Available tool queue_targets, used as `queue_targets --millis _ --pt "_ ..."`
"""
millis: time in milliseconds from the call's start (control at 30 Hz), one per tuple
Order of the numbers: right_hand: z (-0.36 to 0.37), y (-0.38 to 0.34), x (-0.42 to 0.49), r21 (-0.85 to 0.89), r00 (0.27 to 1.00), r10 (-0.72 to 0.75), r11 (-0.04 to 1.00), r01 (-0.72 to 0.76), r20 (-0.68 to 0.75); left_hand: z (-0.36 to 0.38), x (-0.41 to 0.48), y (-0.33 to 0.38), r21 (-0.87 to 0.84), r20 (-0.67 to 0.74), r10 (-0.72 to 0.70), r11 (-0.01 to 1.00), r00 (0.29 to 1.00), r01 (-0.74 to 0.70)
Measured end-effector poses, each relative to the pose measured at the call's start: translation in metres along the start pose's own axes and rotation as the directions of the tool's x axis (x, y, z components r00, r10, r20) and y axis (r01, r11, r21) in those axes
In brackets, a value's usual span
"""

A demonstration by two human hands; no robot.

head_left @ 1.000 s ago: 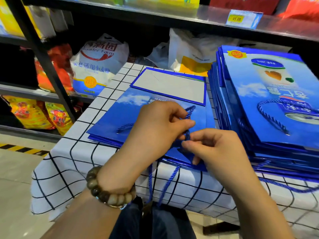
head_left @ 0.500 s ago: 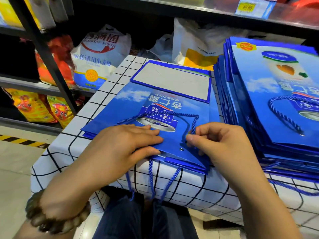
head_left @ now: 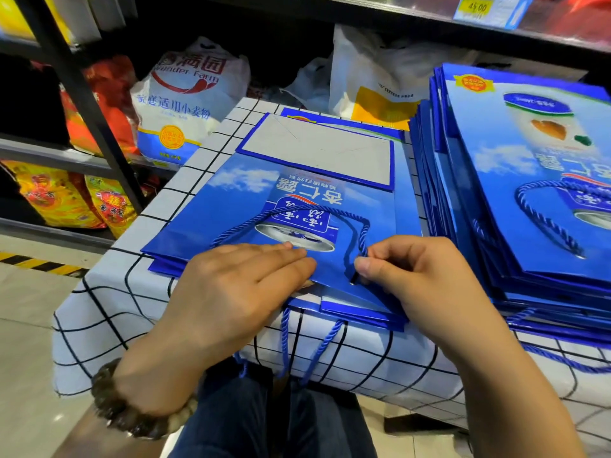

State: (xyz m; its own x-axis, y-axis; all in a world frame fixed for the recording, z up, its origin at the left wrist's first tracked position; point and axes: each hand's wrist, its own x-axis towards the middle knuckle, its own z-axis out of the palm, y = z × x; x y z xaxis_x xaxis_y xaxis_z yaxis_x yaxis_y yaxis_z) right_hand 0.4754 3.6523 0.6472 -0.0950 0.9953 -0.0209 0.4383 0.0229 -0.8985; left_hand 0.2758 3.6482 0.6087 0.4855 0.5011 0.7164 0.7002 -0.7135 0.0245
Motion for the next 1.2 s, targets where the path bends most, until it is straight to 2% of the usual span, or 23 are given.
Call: queue_targets --millis 100,167,233,300,367,433,533,633,733,867,1067,1200 --pt "0.001 0.000 -0.001 -0.035 1.000 0.019 0.999 -0.018 0.016 0.002 0.000 0.001 0.007 -0.014 -0.014 1.000 1.000 0.014" --pt "0.003 0.001 -0.002 -0.135 1.000 0.005 0.991 -0.002 0.025 0.003 0.002 0.000 0.002 -0.028 -0.032 0.999 0.999 0.032" --pt "0.001 0.000 -0.004 -0.267 0.997 -0.067 0.961 0.077 0.046 0.002 0.003 0.000 -0.008 -0.016 -0.074 0.997 0.997 0.074" --pt "-0.003 -0.006 -0.008 -0.316 0.981 -0.144 0.932 0.178 0.128 -0.001 0.006 0.002 -0.019 0.023 -0.155 0.988 0.988 0.155" --pt "-0.007 -0.011 -0.012 -0.338 0.964 -0.130 0.919 0.206 0.232 -0.005 0.011 0.004 -0.043 0.070 -0.297 0.953 0.952 0.300" --pt "-0.009 -0.011 -0.012 -0.441 0.949 -0.139 0.860 0.256 0.282 -0.011 0.017 0.010 -0.096 0.069 -0.428 0.896 0.901 0.433" --pt "-0.007 -0.011 -0.010 -0.505 0.943 -0.173 0.809 0.300 0.283 -0.015 0.025 0.027 -0.197 0.080 -0.462 0.862 0.883 0.468" --pt "-0.005 -0.013 -0.010 -0.495 0.938 -0.203 0.807 0.323 0.281 -0.012 0.032 0.047 -0.055 0.267 -0.515 0.836 0.815 0.546" --pt "-0.002 -0.014 -0.011 -0.492 0.945 -0.198 0.815 0.306 0.261 -0.015 0.048 0.056 0.141 0.416 -0.609 0.776 0.675 0.614" --pt "0.003 -0.011 -0.012 -0.449 0.957 -0.182 0.852 0.269 0.228 -0.009 0.054 0.061 0.378 0.465 -0.671 0.741 0.578 0.556" --pt "0.005 -0.008 -0.016 -0.424 0.978 -0.199 0.881 0.208 0.066 -0.015 0.051 0.058 0.357 0.517 -0.598 0.801 0.612 0.481" --pt "0.005 -0.003 -0.020 -0.474 0.971 -0.237 0.858 0.199 -0.021 -0.023 0.042 0.043 0.085 0.596 -0.452 0.858 0.664 0.507"
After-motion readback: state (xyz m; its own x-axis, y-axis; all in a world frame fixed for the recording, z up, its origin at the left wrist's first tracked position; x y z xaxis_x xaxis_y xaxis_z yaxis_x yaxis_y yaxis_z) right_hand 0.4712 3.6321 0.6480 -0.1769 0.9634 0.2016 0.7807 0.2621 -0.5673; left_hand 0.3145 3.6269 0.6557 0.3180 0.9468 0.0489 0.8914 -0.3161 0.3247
